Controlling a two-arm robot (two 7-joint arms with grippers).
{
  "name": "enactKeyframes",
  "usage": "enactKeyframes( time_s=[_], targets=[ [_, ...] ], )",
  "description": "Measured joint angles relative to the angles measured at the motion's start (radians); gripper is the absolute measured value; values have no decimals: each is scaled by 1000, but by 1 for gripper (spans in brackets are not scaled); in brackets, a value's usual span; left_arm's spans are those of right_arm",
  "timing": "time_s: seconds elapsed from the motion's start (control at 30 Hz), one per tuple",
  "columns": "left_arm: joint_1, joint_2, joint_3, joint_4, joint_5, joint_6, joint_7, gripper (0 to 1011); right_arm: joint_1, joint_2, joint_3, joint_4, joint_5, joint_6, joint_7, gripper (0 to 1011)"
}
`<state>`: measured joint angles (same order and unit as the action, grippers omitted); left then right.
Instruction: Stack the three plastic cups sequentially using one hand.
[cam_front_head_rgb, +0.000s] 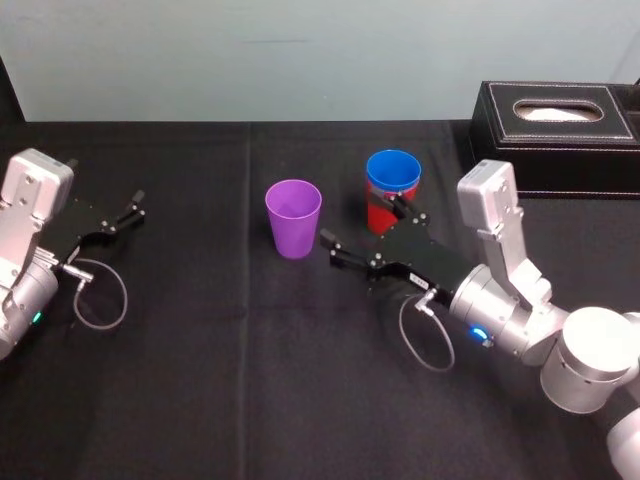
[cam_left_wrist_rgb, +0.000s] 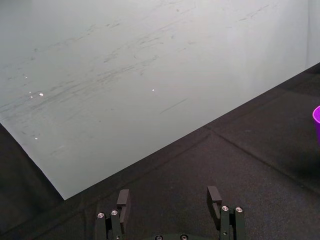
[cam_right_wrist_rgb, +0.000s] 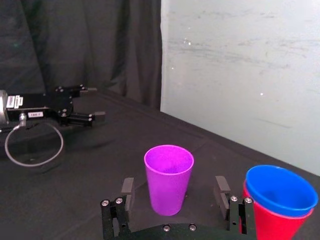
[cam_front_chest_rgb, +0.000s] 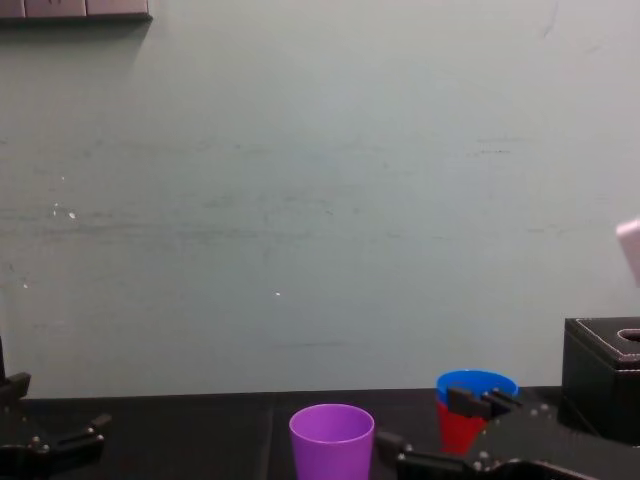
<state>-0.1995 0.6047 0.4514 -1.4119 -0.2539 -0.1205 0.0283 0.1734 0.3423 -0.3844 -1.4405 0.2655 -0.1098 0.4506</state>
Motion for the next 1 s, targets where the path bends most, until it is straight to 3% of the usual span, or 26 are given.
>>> enactKeyframes(
  time_s=[0.43,1.0],
  targets=[
    [0,0,0,0,0,0,0,1005,24,-33,-31,63,-22,-6,-9,1003],
    [0,0,0,0,0,0,0,1004,104,-111,-57,192,-79,-27,-46,1003]
  ],
)
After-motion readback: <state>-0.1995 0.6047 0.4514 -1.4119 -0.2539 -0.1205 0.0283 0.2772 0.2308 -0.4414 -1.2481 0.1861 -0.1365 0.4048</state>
